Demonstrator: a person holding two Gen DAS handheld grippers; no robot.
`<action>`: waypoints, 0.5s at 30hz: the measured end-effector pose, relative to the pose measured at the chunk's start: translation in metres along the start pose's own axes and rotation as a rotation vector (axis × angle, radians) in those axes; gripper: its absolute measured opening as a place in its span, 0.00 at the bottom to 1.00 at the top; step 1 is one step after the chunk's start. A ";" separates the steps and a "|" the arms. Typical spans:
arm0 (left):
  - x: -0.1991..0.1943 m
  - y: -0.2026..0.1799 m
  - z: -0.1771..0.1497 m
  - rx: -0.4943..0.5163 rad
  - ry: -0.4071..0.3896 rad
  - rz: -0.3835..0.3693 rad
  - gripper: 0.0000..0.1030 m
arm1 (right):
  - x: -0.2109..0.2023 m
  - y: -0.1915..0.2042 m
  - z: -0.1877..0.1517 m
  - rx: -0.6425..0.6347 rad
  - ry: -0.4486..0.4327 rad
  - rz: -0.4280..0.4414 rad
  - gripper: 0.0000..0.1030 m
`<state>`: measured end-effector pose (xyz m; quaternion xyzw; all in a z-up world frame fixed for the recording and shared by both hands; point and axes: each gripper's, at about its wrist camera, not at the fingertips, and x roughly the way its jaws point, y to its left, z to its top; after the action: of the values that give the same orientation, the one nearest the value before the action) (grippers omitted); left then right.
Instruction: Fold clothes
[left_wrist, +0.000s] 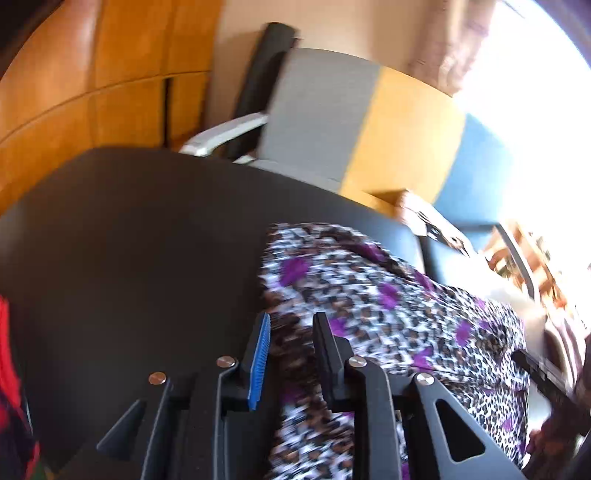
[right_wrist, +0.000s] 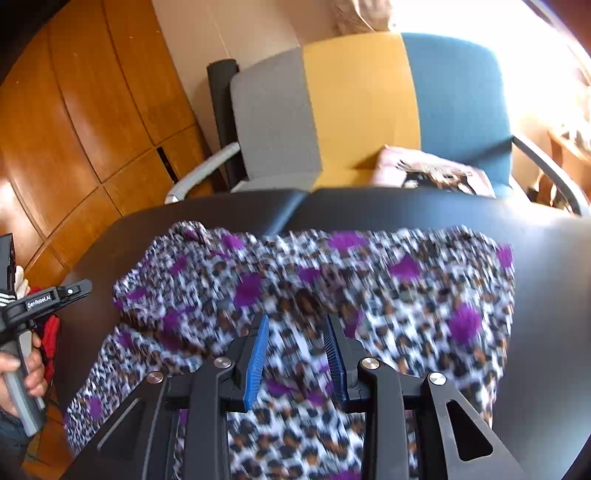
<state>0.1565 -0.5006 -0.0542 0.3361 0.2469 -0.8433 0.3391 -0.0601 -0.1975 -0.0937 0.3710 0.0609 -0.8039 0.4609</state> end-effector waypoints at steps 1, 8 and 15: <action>0.009 -0.008 0.003 0.027 0.018 -0.006 0.23 | 0.005 0.002 0.004 -0.009 0.003 -0.003 0.31; 0.105 -0.060 -0.020 0.133 0.078 0.070 0.25 | 0.055 -0.018 0.012 0.007 0.091 -0.135 0.31; 0.093 -0.084 0.007 0.196 0.045 0.105 0.27 | 0.076 -0.029 0.025 -0.037 0.072 -0.173 0.31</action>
<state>0.0411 -0.4891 -0.1020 0.3992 0.1527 -0.8366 0.3427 -0.1192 -0.2453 -0.1320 0.3847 0.1241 -0.8256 0.3938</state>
